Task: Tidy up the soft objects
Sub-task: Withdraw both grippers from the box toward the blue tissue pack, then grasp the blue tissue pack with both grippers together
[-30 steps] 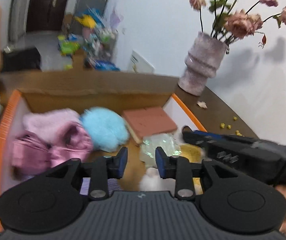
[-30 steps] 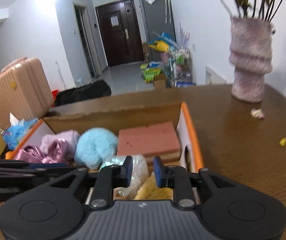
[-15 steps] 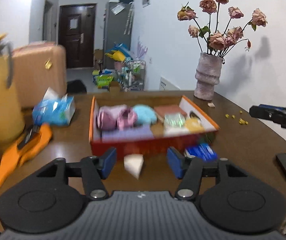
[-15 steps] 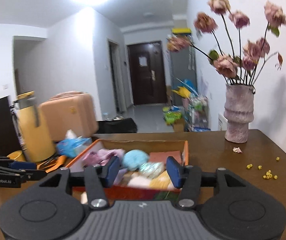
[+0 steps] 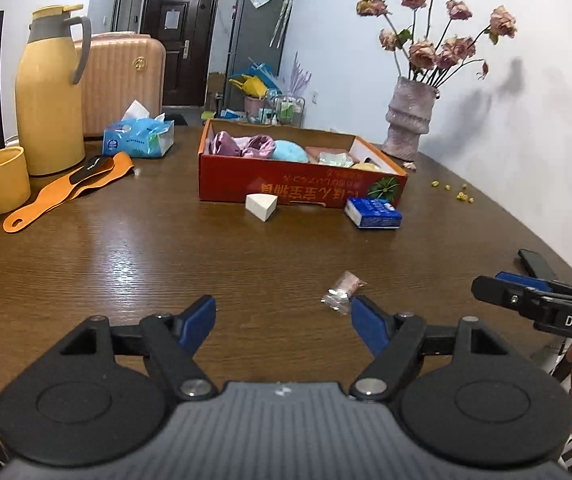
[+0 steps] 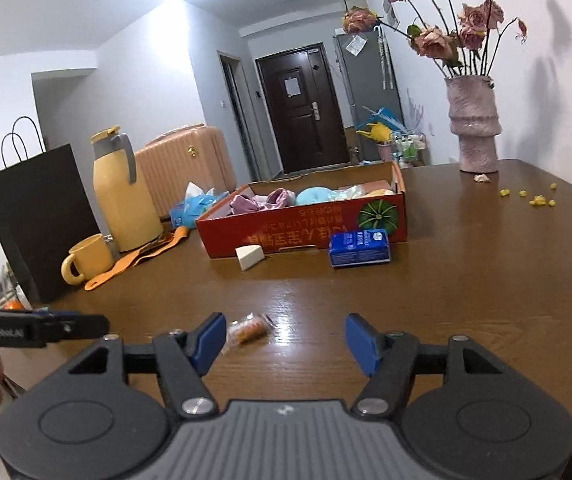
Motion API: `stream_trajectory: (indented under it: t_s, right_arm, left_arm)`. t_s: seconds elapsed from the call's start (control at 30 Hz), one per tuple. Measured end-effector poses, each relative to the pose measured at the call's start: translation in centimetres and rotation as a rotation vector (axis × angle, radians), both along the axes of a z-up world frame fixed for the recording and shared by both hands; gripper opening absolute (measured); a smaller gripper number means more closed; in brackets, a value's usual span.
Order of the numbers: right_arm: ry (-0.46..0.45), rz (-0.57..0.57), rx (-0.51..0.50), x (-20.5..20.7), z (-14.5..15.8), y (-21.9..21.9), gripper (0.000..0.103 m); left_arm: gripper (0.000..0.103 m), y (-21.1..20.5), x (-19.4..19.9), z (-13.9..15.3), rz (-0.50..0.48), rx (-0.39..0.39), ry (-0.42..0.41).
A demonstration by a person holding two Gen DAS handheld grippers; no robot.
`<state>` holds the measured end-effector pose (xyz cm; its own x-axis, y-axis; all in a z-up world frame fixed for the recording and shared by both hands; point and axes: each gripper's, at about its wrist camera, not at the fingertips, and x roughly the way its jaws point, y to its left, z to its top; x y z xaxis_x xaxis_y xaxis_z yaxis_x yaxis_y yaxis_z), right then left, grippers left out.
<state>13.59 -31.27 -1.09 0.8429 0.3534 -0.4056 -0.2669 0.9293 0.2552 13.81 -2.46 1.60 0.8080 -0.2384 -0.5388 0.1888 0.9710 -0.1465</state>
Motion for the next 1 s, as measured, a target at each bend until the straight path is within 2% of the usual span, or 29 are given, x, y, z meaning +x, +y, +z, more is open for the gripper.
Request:
stream_trajectory:
  t_s: [0.23,0.43,0.53,0.6,0.7,0.83,0.93,1.0]
  right_arm:
    - [-0.019,0.000,0.004,-1.7,0.3,0.0,0.065]
    - [0.007,-0.028,0.030,0.5,-0.5,-1.2,0.065]
    - [0.021,-0.043,0.041,3.8,-0.6,-2.1,0.062]
    - [0.036,-0.066,0.058,6.8,-0.6,-2.7,0.055]
    - [0.074,-0.103,0.093,11.6,-0.8,-3.7,0.047]
    - [0.110,-0.119,0.127,17.5,-1.3,-4.4,0.043]
    - [0.155,-0.134,0.144,21.3,-2.6,-4.7,0.037]
    - [0.179,-0.143,0.154,23.1,-3.5,-4.8,0.035]
  left_arm:
    - [0.077,-1.0,-0.4,-0.1,-0.030,-0.002,-0.004]
    - [0.074,-3.0,3.3,-0.6,-0.088,-0.020,0.026]
    - [0.066,-4.8,7.7,-0.8,-0.133,-0.058,0.030]
    - [0.056,-6.3,11.2,-1.2,-0.140,-0.071,0.061]
    - [0.054,-8.4,16.7,-1.6,-0.180,-0.119,0.110]
    - [0.046,-10.7,23.4,-2.6,-0.209,-0.186,0.183]
    - [0.040,-11.5,26.5,-4.0,-0.187,-0.221,0.230]
    - [0.031,-11.6,27.7,-5.1,-0.195,-0.247,0.266]
